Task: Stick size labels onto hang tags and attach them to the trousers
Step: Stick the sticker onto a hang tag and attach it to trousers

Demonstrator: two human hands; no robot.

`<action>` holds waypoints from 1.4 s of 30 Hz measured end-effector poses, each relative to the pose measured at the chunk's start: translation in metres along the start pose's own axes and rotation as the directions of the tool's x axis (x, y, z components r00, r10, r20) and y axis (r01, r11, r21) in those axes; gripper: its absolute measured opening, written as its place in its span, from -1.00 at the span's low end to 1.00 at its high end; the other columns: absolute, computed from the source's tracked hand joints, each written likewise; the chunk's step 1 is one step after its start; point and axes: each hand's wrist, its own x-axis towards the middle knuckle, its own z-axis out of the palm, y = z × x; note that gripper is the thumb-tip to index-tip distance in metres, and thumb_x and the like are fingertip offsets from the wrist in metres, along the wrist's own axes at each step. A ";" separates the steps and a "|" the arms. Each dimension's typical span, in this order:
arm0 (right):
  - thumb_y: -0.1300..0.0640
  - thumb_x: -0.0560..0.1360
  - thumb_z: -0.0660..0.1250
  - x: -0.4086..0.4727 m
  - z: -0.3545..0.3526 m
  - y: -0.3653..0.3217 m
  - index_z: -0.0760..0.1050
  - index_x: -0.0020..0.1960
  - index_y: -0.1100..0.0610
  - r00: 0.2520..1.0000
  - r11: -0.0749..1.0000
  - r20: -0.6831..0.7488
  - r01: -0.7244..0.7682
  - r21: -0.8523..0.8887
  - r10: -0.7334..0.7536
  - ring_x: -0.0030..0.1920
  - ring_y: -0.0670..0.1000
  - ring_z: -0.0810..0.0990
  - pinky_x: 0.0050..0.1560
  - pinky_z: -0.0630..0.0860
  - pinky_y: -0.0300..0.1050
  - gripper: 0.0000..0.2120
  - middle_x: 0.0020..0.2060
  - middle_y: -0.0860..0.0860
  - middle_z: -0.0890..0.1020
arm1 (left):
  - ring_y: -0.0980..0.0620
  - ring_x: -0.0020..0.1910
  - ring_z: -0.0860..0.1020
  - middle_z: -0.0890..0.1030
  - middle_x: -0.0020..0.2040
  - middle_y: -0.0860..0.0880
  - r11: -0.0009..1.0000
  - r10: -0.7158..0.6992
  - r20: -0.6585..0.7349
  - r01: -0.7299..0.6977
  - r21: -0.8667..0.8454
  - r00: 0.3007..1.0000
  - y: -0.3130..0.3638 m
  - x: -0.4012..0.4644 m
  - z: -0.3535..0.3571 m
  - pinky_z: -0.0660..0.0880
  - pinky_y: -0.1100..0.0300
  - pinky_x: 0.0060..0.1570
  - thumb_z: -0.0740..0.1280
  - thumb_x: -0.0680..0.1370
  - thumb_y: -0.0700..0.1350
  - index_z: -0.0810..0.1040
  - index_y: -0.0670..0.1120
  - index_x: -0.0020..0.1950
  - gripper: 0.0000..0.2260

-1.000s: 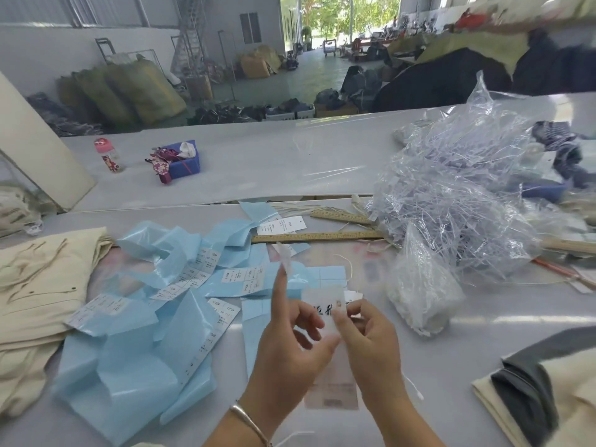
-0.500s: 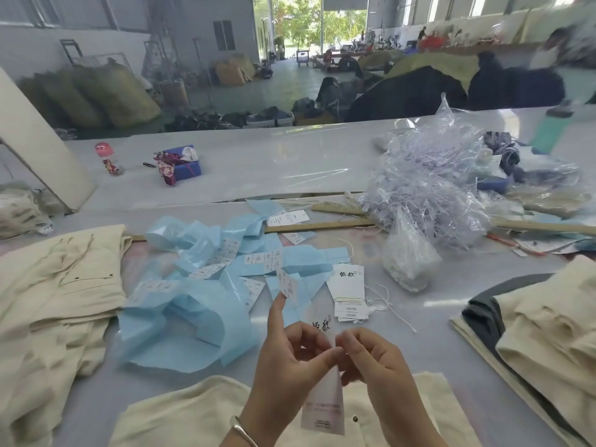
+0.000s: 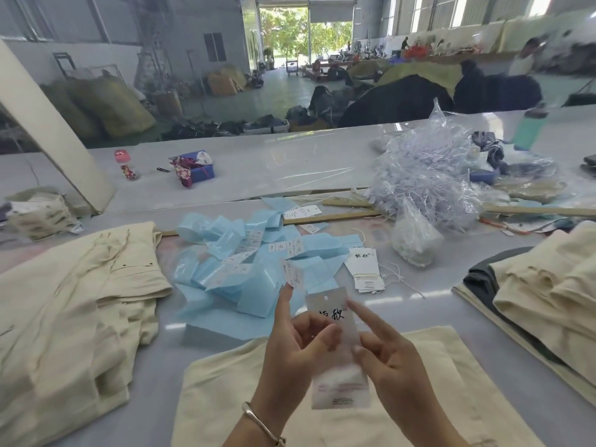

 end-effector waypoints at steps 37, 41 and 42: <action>0.40 0.39 0.29 -0.015 0.023 -0.008 0.17 0.47 -0.05 0.989 0.967 0.119 -0.110 0.231 0.084 0.10 0.07 0.66 -0.06 0.63 -0.02 -0.25 0.13 -0.05 0.66 | -0.08 0.06 0.58 0.51 0.09 -0.01 0.892 0.028 -0.203 0.067 0.446 0.979 0.003 -0.034 0.006 0.55 -0.09 0.05 0.56 0.32 -0.10 0.51 -0.01 -0.04 -0.69; 0.41 0.37 0.32 -0.016 0.021 -0.008 0.21 0.46 -0.05 0.993 0.957 0.092 -0.099 0.274 0.076 0.11 0.10 0.66 -0.07 0.63 -0.01 -0.24 0.14 0.00 0.66 | -0.01 -0.05 0.66 0.55 0.09 0.07 0.900 0.029 -0.163 0.045 0.433 0.986 0.009 -0.036 0.006 0.62 0.07 -0.11 0.57 0.35 -0.09 0.38 0.23 0.31 -0.38; 0.41 0.35 0.36 -0.016 0.021 -0.008 0.22 0.44 -0.07 0.993 0.955 0.090 -0.101 0.279 0.079 0.10 0.10 0.66 -0.07 0.63 -0.01 -0.22 0.12 0.01 0.66 | 0.04 -0.10 0.67 0.57 0.06 0.08 0.914 0.001 -0.150 0.060 0.402 0.989 0.011 -0.035 0.004 0.62 0.14 -0.16 0.57 0.35 -0.11 0.25 0.34 0.40 -0.22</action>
